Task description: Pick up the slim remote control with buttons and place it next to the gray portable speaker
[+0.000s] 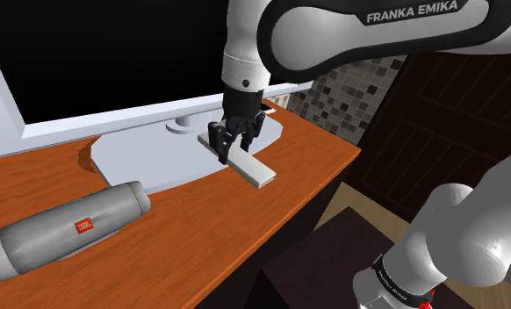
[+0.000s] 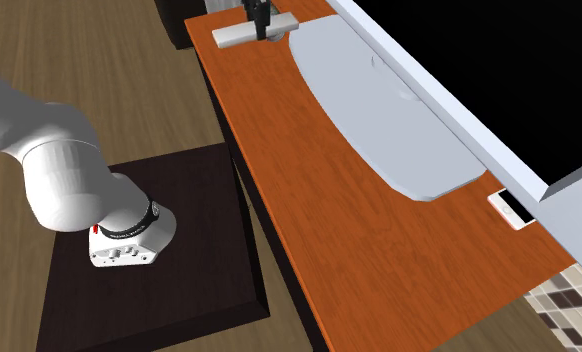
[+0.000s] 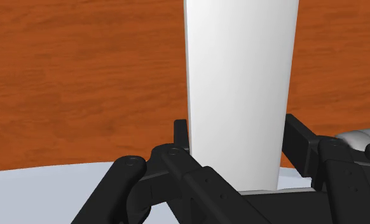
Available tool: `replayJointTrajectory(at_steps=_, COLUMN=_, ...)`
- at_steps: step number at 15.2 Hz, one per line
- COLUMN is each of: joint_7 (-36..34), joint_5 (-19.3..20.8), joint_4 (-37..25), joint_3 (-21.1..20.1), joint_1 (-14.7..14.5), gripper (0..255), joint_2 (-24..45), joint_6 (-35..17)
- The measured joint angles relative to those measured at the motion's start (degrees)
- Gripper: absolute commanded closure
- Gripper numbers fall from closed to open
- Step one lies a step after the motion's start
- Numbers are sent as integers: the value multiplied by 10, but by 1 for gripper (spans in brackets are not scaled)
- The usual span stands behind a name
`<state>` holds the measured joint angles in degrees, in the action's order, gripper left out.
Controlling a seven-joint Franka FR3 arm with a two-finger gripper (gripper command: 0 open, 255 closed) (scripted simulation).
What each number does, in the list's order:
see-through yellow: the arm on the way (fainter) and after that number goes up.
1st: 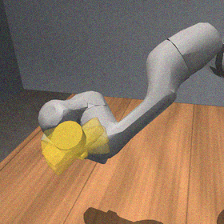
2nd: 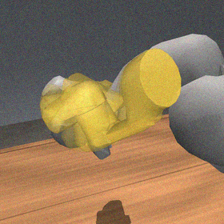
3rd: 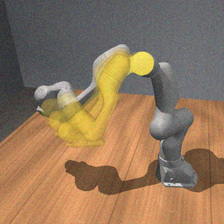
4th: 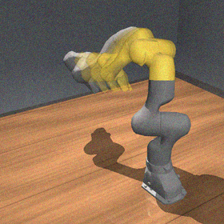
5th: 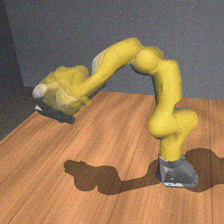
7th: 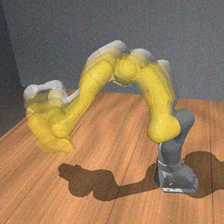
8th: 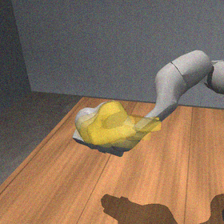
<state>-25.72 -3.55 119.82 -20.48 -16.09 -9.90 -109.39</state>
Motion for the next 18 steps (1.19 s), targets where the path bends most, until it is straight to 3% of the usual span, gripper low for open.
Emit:
replayJointTrajectory(at_steps=12, joint_7=-178, joint_5=73, joint_4=-193, joint_3=-82, joint_1=-72, gripper=255, joint_2=178, joint_6=30)
replayJointTrajectory(at_steps=18, joint_7=-190, joint_5=81, joint_4=-167, joint_3=-83, joint_1=-77, gripper=255, joint_2=193, joint_6=-8)
